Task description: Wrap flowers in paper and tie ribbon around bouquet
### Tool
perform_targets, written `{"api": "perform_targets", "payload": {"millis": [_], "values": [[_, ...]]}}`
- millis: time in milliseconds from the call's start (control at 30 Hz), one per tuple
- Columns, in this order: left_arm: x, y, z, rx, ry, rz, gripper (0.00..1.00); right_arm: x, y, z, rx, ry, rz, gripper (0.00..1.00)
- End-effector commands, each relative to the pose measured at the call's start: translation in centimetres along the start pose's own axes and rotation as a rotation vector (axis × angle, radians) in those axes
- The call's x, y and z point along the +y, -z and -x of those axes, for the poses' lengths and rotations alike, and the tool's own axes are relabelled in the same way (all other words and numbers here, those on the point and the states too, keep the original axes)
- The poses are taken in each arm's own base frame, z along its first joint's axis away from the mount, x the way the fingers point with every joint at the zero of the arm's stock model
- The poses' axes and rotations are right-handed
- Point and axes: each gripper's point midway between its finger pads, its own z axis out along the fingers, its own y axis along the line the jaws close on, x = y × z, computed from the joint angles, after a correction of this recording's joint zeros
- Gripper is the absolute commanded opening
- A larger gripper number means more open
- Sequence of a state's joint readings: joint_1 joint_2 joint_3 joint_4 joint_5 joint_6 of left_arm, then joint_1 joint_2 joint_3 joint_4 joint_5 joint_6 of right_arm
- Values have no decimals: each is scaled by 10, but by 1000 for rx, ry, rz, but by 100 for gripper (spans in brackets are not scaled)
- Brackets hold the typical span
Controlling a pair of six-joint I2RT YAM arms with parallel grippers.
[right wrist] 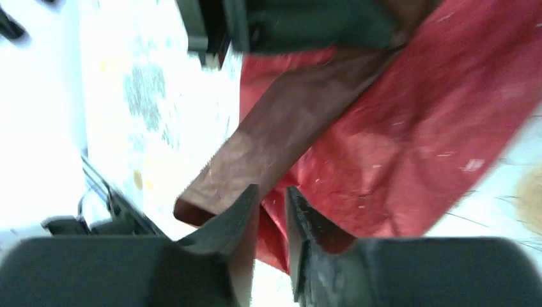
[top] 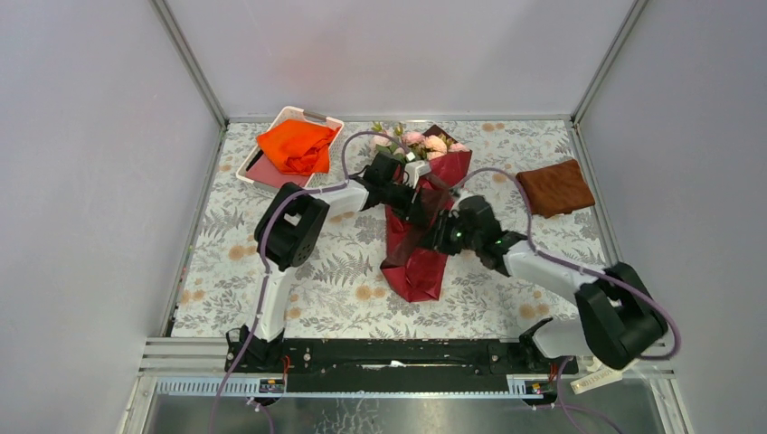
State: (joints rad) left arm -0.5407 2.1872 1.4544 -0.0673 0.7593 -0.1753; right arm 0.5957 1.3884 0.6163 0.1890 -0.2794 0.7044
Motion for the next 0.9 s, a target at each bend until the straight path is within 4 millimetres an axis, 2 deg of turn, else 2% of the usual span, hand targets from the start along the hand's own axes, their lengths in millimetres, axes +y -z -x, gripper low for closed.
{"api": "perform_targets", "payload": {"millis": [0,100,200,233,300,433,500,600,667,767,867], "values": [[9,5,8,-21,-62,48,0,-33,35,40,-110,-11,-110,39],[8,6,12,-28,-61,47,0,-62,37,50,-125,-42,-138,64],[2,8,18,-37,-62,38,0,-83,21,54,-70,-34,-167,68],[-1,10,21,-43,-64,36,0,-87,13,54,-50,-34,-162,66],[-10,16,28,-53,-68,25,0,-96,-2,53,-18,-47,-158,55],[-40,31,48,-92,-90,-18,0,-104,-29,50,25,-64,-116,14],[-55,37,58,-111,-102,-40,0,-98,-42,52,32,-80,-50,1],[-65,40,68,-123,-93,-67,0,-83,-58,57,37,-90,34,0],[-61,36,70,-119,-85,-60,0,-71,-67,61,37,-76,66,0],[-44,25,63,-101,-65,-34,0,-55,-74,67,28,-66,110,0],[-27,11,52,-82,-40,-12,0,-51,-72,69,17,-68,123,0]]}}
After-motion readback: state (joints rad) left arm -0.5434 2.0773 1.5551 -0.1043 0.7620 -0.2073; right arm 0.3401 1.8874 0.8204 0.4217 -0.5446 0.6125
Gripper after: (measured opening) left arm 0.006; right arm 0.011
